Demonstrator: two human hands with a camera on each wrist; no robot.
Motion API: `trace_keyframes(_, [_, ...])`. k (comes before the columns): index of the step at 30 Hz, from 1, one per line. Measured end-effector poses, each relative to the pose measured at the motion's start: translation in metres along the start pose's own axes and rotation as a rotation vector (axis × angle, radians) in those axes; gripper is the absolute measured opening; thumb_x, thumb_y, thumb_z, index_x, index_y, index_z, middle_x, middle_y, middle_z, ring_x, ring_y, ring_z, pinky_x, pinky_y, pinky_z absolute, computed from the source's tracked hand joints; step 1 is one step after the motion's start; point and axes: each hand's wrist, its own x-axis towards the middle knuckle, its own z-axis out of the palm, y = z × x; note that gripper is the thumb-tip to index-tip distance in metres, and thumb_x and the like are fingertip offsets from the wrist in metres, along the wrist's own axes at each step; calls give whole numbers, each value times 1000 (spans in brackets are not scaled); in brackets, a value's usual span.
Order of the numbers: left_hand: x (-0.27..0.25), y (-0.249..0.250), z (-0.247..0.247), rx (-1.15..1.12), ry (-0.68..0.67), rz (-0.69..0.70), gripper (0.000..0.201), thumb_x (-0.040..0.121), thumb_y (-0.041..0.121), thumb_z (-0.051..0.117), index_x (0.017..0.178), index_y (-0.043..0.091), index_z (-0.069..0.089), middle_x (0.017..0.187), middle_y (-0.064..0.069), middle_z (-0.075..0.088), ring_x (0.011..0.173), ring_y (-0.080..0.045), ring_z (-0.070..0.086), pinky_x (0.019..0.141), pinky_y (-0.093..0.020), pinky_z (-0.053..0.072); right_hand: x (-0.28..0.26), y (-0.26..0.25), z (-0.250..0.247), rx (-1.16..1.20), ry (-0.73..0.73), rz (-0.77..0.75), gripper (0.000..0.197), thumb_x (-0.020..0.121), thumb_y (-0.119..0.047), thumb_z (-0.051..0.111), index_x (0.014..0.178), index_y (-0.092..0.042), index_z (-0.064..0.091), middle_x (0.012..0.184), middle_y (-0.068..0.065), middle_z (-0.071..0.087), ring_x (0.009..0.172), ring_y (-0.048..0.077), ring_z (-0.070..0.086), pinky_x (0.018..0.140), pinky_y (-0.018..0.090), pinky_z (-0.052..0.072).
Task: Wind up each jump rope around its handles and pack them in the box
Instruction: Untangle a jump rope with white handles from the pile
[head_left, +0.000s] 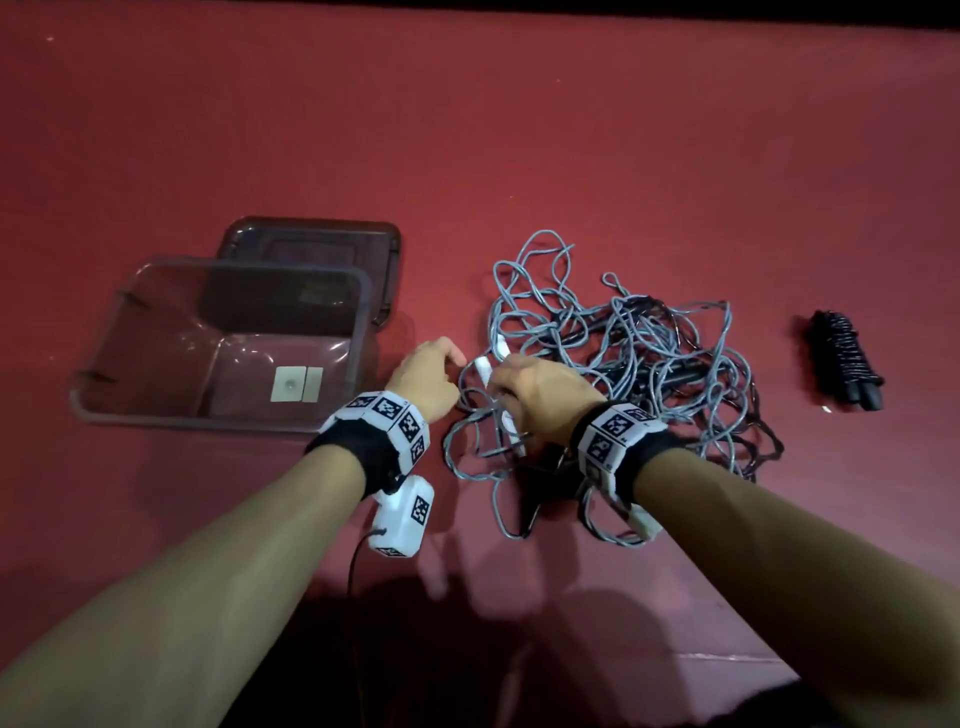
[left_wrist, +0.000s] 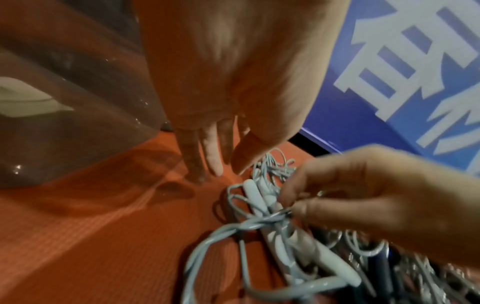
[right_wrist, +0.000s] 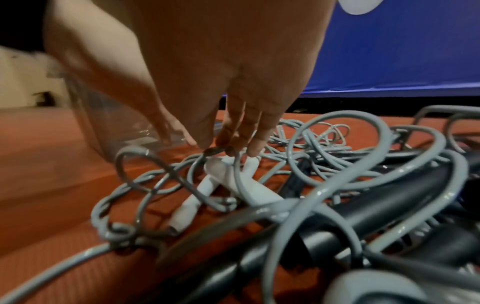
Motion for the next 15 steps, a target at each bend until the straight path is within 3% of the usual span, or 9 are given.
trace_keyframes(2, [7,0,9,78,-62,64,40,83,5,69,106,34,55,119,2,57,110,-25,63,99,-41,51,-4,6,-5,-36,-19,48,24,95,-17,49,116,-18,61,115,8,64,106,30,62,85,39,51])
trace_keyframes(4, [13,4,16,198,-96,130,56,82,8,74,129,31,54,137,4,50,125,-22,55,104,-41,48,-7,12,-7,-76,-61,81,27,95,-19,47,116,-17,64,117,7,64,112,28,60,86,36,48])
trace_keyframes(7, [17,11,23,483,-121,308,78,81,18,76,150,25,40,158,9,32,135,-21,35,107,-40,42,-13,19,-11,-156,-50,165,22,97,-23,44,93,-13,63,110,9,68,102,31,64,82,34,47])
trace_keyframes(9, [17,15,25,597,-104,395,71,81,26,78,142,22,43,151,6,40,131,-22,38,102,-40,41,-17,20,-15,-288,-113,205,28,101,-31,40,85,-17,58,105,9,72,97,31,66,88,37,46])
trace_keyframes(11, [16,16,27,597,-98,412,60,84,30,78,133,20,45,134,1,54,122,-23,46,96,-40,43,-23,21,-17,-329,-151,230,31,103,-38,38,89,-20,59,107,7,73,100,29,66,96,39,41])
trace_keyframes(13, [13,15,30,612,-127,421,55,87,30,74,134,22,46,126,0,59,119,-24,49,95,-41,43,-27,23,-17,-253,-183,279,35,101,-52,40,88,-24,55,105,4,72,103,26,65,100,40,38])
trace_keyframes(15, [10,11,33,647,-151,418,59,89,32,71,140,24,43,127,-1,60,120,-25,50,98,-41,41,-27,26,-14,-191,-192,310,43,94,-67,45,84,-26,54,92,0,69,100,24,66,101,40,37])
